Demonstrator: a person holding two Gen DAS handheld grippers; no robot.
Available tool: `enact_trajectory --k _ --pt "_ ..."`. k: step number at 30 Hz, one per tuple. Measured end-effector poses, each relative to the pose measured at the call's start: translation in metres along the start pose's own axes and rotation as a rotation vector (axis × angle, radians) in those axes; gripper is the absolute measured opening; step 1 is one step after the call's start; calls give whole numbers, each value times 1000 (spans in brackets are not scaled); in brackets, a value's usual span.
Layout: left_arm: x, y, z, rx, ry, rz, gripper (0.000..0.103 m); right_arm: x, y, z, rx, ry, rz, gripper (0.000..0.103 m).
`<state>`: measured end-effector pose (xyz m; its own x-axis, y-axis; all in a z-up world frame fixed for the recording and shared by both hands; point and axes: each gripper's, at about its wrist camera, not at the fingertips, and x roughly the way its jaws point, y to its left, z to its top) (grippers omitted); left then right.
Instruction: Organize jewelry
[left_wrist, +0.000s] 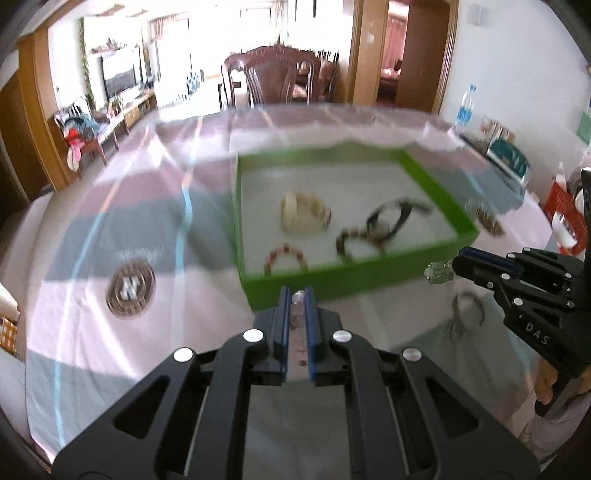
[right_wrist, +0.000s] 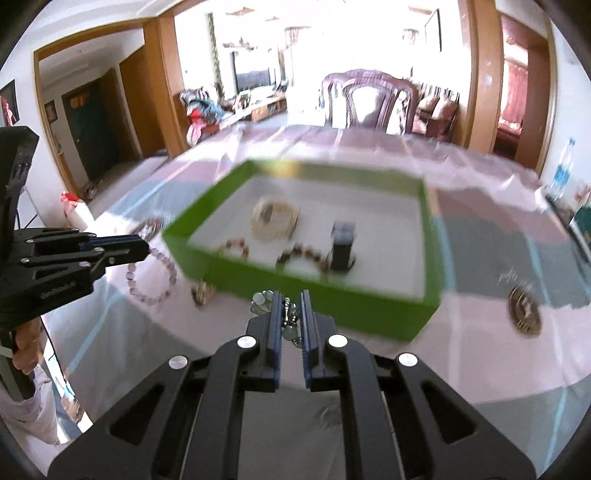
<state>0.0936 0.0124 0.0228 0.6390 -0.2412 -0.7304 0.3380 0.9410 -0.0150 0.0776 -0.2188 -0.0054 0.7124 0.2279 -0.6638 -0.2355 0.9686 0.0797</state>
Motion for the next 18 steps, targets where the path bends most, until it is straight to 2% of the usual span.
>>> enact_trajectory --k 3,6,10,12,18 --pt "-11 -4 24 12 -66 10 8 -4 -5 22 4 -49 -13 9" --pt "-7 -5 43 5 -83 15 8 3 -5 40 0 -63 4 9" --pt "26 -2 59 -28 -39 16 8 30 1 56 -16 -27 0 9" --pt "44 2 63 -46 -8 17 8 53 6 59 -23 20 4 9" --pt "77 11 58 -66 48 27 8 89 14 58 -32 90 6 9"
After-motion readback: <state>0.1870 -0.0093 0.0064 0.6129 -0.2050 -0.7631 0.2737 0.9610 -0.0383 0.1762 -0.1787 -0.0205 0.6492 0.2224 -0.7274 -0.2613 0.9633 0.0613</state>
